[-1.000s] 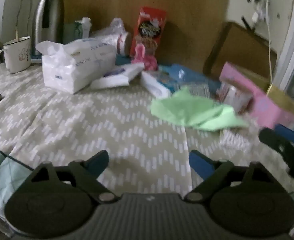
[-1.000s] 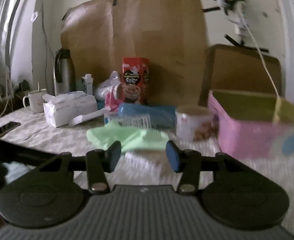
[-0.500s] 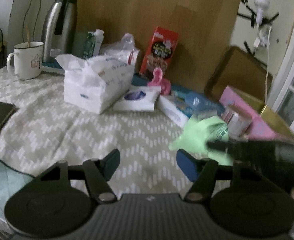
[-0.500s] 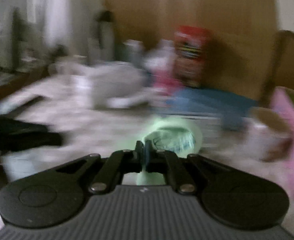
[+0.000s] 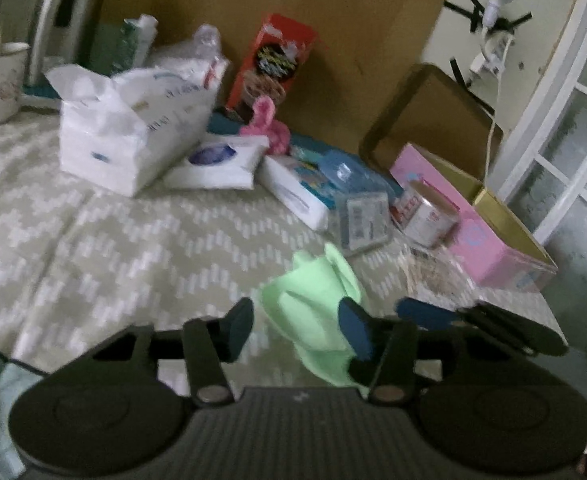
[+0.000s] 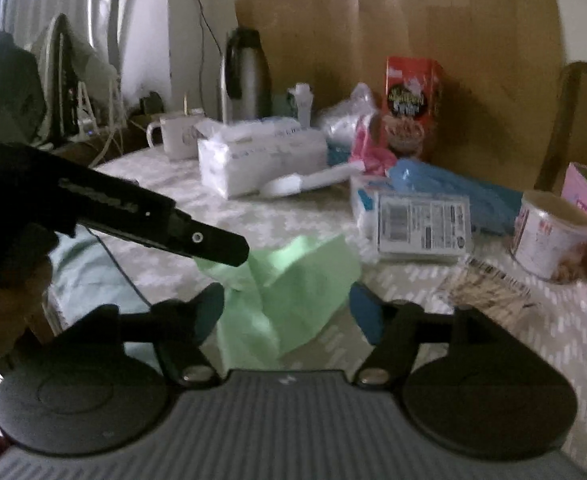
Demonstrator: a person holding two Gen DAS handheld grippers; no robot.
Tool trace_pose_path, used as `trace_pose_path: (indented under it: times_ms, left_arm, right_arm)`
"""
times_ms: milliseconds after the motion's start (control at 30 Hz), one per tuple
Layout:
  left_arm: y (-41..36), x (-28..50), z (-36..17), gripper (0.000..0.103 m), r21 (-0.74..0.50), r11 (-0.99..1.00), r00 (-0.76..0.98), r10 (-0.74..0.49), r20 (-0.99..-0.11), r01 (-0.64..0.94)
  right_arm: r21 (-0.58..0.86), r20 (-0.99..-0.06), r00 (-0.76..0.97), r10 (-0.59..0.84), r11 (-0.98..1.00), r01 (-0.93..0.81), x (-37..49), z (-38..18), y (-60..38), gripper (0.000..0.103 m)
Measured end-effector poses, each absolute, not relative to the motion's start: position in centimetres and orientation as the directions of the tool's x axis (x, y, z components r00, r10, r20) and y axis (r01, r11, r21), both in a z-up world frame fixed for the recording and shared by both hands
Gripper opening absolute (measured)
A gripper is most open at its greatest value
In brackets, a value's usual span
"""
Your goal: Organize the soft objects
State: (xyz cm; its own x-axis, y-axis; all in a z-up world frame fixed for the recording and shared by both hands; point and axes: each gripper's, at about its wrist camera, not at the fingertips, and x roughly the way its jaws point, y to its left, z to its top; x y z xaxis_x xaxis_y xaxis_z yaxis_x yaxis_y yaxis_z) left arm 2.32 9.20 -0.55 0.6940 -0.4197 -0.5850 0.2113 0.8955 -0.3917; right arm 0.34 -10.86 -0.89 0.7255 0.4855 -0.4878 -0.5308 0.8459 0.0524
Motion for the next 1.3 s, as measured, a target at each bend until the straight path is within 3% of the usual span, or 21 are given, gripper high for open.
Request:
trace_pose_path:
  times_ms: [67, 100, 133, 167, 200, 300, 400, 633, 767, 800, 833, 867, 900, 967, 1133, 1233, 1300]
  left_arm:
    - [8.5, 2.5, -1.0, 0.034, -0.383, 0.897, 0.671, -0.424, -0.609, 0.220]
    - [8.1, 2.7, -1.3, 0.026, -0.377, 0.898, 0.654, -0.427, -0.624, 0.226]
    - [7.7, 2.9, -1.6, 0.021, -0.382, 0.894, 0.638, -0.438, -0.634, 0.234]
    - [7.4, 2.9, -1.6, 0.020, -0.389, 0.889, 0.640, -0.447, -0.625, 0.242]
    - [7.1, 2.9, -1.4, 0.011, -0.390, 0.887, 0.641, -0.452, -0.621, 0.248]
    - [5.3, 2.9, 0.5, 0.008, -0.354, 0.879, 0.651, -0.475, -0.592, 0.319]
    - [2.2, 3.6, 3.3, 0.009, -0.312, 0.855, 0.664, -0.519, -0.539, 0.414]
    - [-9.4, 7.5, 8.9, 0.010, -0.232, 0.733, 0.624, -0.671, -0.401, 0.639]
    - [-16.4, 10.9, 8.9, 0.016, -0.212, 0.704, 0.600, -0.696, -0.394, 0.678]
    - [-17.9, 11.8, 8.4, 0.029, -0.201, 0.716, 0.604, -0.680, -0.417, 0.668]
    - [-19.3, 12.7, 7.9, 0.046, -0.174, 0.739, 0.615, -0.647, -0.450, 0.651]
    - [-20.0, 13.2, 7.3, 0.048, -0.143, 0.767, 0.636, -0.608, -0.475, 0.626]
    - [-20.5, 13.5, 6.9, 0.047, -0.118, 0.791, 0.657, -0.572, -0.491, 0.600]
    - [-19.5, 13.6, 6.7, 0.047, -0.153, 0.802, 0.657, -0.568, -0.496, 0.577]
    - [-12.1, 10.4, 7.8, 0.049, -0.201, 0.801, 0.698, -0.593, -0.402, 0.564]
    - [-7.3, 8.4, 7.6, 0.049, -0.199, 0.834, 0.728, -0.548, -0.412, 0.515]
    - [-4.8, 7.7, 6.9, 0.049, -0.205, 0.850, 0.727, -0.522, -0.446, 0.485]
  right_arm:
    - [0.047, -0.512, 0.707, 0.487, 0.838, -0.543, 0.8, -1.7, -10.3, 0.072]
    - [0.042, -0.527, 0.696, 0.488, 0.833, -0.552, 1.1, -2.2, -9.8, 0.067]
    - [0.012, -0.510, 0.712, 0.482, 0.832, -0.555, 0.8, -2.4, -9.4, 0.046]
    - [0.001, -0.504, 0.702, 0.503, 0.813, -0.582, 0.4, -2.5, -9.2, 0.034]
    - [0.013, -0.505, 0.688, 0.520, 0.802, -0.597, 0.3, -2.4, -9.0, 0.018]
    - [-0.006, -0.457, 0.742, 0.490, 0.833, -0.554, -0.3, -1.8, -9.9, 0.005]
    - [-0.005, -0.360, 0.822, 0.442, 0.880, -0.475, -0.6, 0.0, -12.7, 0.005]
    - [-0.152, -0.154, 0.975, 0.162, 0.971, -0.186, 0.0, 4.5, -21.0, 0.005]
    - [-0.161, -0.173, 0.984, 0.033, 0.985, -0.061, 2.9, 5.1, -26.8, 0.007]
    - [-0.144, -0.213, 0.977, 0.019, 0.988, -0.050, 4.3, 4.9, -28.0, 0.009]
    - [-0.129, -0.266, 0.964, -0.007, 0.991, -0.029, 5.6, 4.7, -29.1, 0.018]
    - [-0.117, -0.331, 0.943, -0.024, 0.993, -0.015, 6.8, 4.3, -30.3, 0.030]
    - [-0.097, -0.396, 0.917, -0.049, 0.995, 0.011, 7.9, 3.8, -31.4, 0.055]
    - [-0.043, -0.438, 0.896, -0.068, 0.998, 0.054, 7.6, 3.4, -33.2, 0.059]
    - [0.067, -0.307, 0.951, -0.039, 0.996, 0.063, 3.1, 4.1, -34.2, 0.060]
    - [0.150, -0.226, 0.971, 0.076, 0.988, -0.042, -0.1, 4.0, -33.3, 0.060]
    - [0.177, -0.223, 0.958, 0.177, 0.974, -0.139, -1.5, 3.5, -31.5, 0.062]
